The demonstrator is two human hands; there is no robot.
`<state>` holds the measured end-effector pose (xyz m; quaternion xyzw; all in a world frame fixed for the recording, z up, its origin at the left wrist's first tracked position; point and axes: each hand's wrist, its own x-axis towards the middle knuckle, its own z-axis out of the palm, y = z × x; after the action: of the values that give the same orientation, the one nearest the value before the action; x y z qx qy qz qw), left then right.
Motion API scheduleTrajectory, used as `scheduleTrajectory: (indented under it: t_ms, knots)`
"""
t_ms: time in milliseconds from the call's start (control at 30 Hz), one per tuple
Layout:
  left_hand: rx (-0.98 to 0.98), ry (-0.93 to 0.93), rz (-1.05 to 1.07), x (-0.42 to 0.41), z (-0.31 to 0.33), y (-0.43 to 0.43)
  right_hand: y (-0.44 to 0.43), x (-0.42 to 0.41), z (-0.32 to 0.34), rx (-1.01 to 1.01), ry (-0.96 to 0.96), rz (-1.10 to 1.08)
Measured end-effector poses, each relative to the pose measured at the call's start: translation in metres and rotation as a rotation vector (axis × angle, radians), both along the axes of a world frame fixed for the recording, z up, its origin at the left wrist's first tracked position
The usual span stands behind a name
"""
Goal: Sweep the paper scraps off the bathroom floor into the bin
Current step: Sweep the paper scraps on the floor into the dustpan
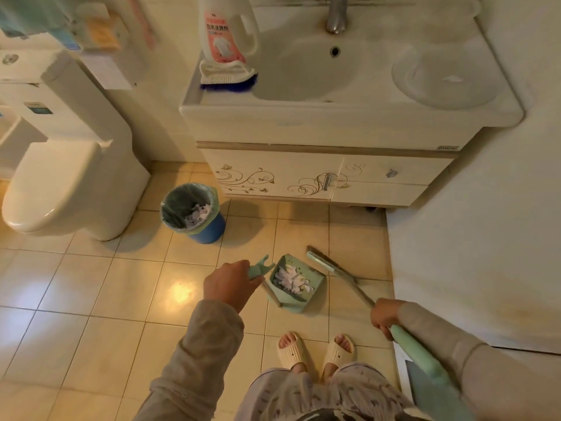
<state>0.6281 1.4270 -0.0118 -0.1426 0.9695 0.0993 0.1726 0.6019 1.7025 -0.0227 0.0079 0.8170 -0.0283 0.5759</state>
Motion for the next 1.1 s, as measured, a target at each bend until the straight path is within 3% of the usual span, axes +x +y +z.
scheduleTrajectory:
  t_ms: [67, 200, 367, 500, 667, 867, 1100]
  knots:
    - [0.008, 0.002, 0.002, 0.001, -0.001, 0.001, -0.009, 0.016, 0.0, -0.026, -0.05, 0.087]
    - [0.018, -0.038, 0.014, -0.007, 0.0, 0.003, -0.008, 0.04, -0.009, -0.073, -0.049, -0.279]
    - [0.497, -0.443, 0.327, -0.011, 0.008, 0.003, 0.022, 0.038, -0.008, -0.151, -0.137, -0.709]
    - [0.544, -0.438, 0.437, 0.02, 0.008, 0.013, 0.04, 0.041, -0.007, -0.236, -0.119, -0.902]
    - [0.559, -0.392, 0.52, 0.055, 0.01, 0.014, 0.037, 0.056, -0.01, -0.283, -0.139, -0.887]
    - [0.377, -0.272, 0.556, 0.113, -0.002, 0.048, 0.033, 0.048, -0.012, -0.324, -0.115, -0.819]
    - [0.356, -0.189, 0.857, 0.192, -0.011, 0.058, 0.003, 0.049, -0.009, -0.409, -0.129, -0.79]
